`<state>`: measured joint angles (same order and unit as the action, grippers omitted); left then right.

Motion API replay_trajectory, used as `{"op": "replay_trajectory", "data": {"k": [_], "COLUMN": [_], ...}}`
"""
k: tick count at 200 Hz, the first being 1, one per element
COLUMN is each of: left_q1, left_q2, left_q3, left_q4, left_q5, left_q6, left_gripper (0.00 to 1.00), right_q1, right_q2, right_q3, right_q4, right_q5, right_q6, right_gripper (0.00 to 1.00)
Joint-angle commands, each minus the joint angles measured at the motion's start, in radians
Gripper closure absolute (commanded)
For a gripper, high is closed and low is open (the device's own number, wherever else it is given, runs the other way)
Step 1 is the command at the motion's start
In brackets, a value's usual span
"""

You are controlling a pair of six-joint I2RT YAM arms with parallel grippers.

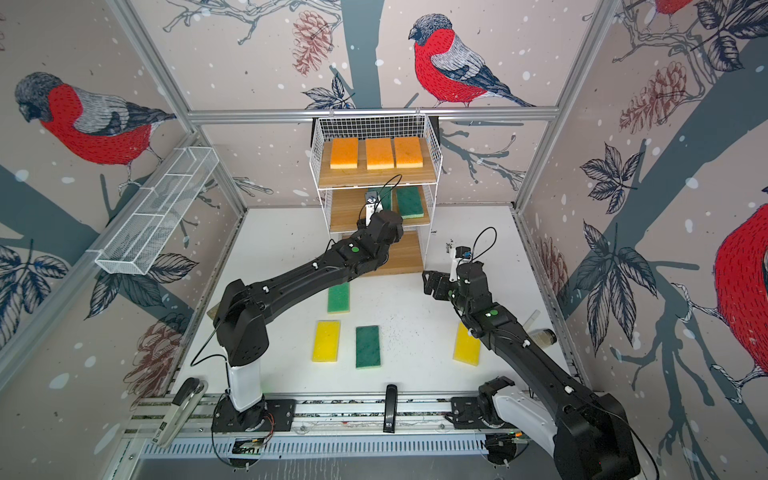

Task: Place and organize the cleaning sponges onto the shelf
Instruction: 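Lower the pad beside the other pad and open the left gripper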

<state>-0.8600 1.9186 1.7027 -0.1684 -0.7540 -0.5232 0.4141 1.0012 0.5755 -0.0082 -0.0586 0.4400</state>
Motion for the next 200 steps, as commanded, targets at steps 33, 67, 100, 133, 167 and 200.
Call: {"op": "replay_trajectory", "data": {"k": [33, 67, 100, 133, 167, 200], "left_q1": [0.001, 0.005, 0.012, 0.013, 0.013, 0.014], "left_q2": [-0.003, -0.002, -0.007, -0.018, -0.05, -0.073], "left_q3": [0.006, 0.009, 0.006, -0.001, -0.027, -0.039], "left_q4": [-0.05, -0.062, -0.072, -0.062, -0.019, -0.002], "left_q5": [-0.017, -0.017, -0.008, 0.035, 0.098, 0.142], "left_q6": [-0.02, -0.021, -0.026, -0.02, 0.001, 0.017], "left_gripper": [0.27, 0.24, 0.23, 0.2, 0.19, 0.17], "right_q1": [0.0, 0.0, 0.0, 0.0, 0.0, 0.001], "right_q2": [-0.01, -0.015, -0.019, -0.023, -0.028, -0.036], "right_q3": [0.0, 0.0, 0.0, 0.001, 0.004, 0.004], "right_q4": [0.023, 0.018, 0.016, 0.011, 0.01, 0.007], "right_q5": [-0.011, -0.012, -0.012, -0.011, -0.012, -0.014], "right_q6": [-0.003, 0.0, 0.002, 0.006, 0.008, 0.013], "right_gripper": [0.1, 0.1, 0.1, 0.1, 0.1, 0.1]}}
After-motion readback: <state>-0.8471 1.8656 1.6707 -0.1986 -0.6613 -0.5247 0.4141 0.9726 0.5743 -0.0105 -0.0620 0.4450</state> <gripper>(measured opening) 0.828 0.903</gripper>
